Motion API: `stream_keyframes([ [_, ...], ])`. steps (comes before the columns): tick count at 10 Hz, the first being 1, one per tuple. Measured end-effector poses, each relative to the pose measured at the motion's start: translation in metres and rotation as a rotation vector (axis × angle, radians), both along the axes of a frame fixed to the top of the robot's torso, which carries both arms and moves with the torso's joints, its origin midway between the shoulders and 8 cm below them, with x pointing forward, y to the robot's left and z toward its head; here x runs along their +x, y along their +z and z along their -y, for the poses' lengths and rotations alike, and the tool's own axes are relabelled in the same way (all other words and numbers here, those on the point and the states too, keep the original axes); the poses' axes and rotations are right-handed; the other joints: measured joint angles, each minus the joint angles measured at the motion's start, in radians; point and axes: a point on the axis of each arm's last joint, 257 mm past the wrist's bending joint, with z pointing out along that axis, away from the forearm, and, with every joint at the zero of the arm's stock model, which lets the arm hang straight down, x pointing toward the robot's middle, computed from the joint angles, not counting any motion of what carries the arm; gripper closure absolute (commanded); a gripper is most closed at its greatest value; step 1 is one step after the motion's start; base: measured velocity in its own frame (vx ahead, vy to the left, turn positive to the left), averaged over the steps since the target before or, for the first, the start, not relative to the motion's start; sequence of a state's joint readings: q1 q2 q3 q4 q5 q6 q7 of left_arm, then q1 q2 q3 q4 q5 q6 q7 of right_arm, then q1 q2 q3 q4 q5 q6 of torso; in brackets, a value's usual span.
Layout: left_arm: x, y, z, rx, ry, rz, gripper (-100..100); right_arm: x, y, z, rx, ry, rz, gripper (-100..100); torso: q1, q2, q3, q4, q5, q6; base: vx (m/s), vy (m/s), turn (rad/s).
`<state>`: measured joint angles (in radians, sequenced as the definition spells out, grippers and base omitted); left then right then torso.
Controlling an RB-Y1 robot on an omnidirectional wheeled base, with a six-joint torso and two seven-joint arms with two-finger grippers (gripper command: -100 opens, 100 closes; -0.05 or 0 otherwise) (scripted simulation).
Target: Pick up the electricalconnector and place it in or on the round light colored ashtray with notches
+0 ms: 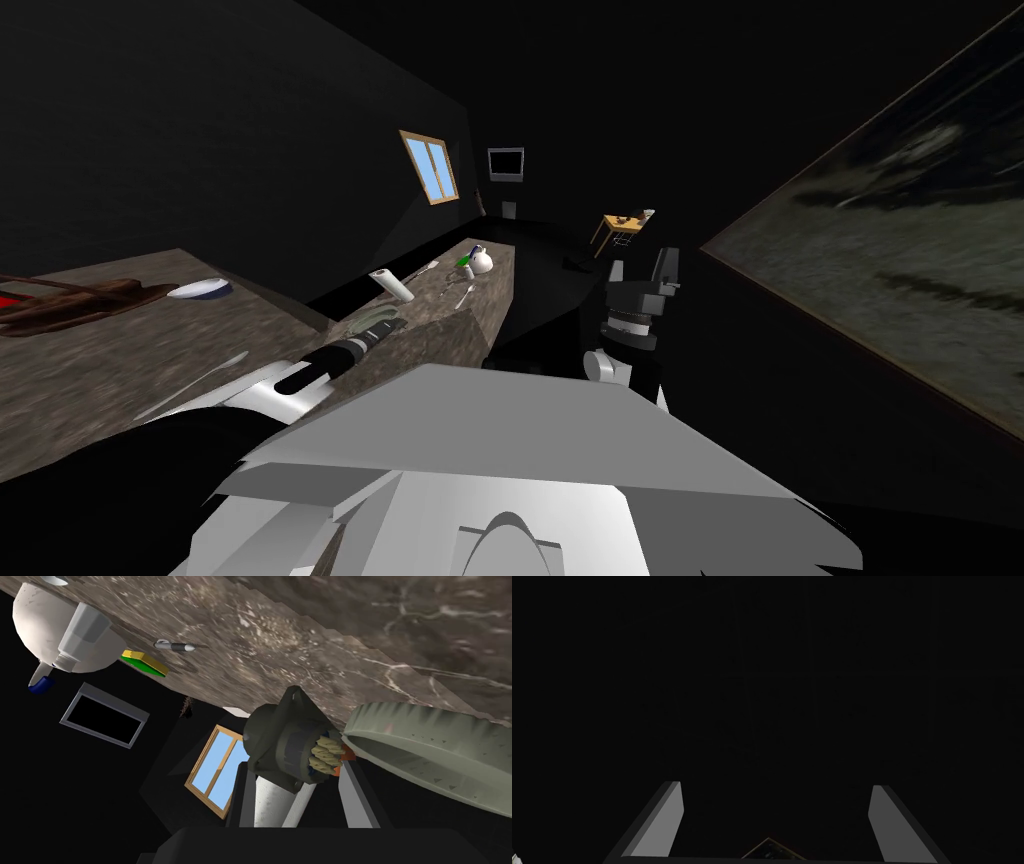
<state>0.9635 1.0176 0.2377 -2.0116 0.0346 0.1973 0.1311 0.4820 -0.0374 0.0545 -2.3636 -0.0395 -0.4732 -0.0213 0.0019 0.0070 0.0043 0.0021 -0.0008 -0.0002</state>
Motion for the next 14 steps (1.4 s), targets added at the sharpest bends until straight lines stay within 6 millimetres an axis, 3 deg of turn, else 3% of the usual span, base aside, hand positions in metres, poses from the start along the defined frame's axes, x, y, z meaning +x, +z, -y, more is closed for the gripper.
stream_keyframes([
  [7,0.011,0.021,-0.053,0.055,0.028,-0.026,100,0.000,0.000,0.000,0.000,0.000,0.000,0,-0.002,-0.005,-0.003,-0.001,-0.001,0.000,-0.064,0.021,-0.110],
  [14,0.007,0.032,-0.104,0.044,0.104,-0.052,100,0.000,0.000,0.000,0.000,0.000,0.000,0,-0.002,-0.006,-0.004,-0.002,0.000,0.000,-0.048,0.019,-0.109],
])
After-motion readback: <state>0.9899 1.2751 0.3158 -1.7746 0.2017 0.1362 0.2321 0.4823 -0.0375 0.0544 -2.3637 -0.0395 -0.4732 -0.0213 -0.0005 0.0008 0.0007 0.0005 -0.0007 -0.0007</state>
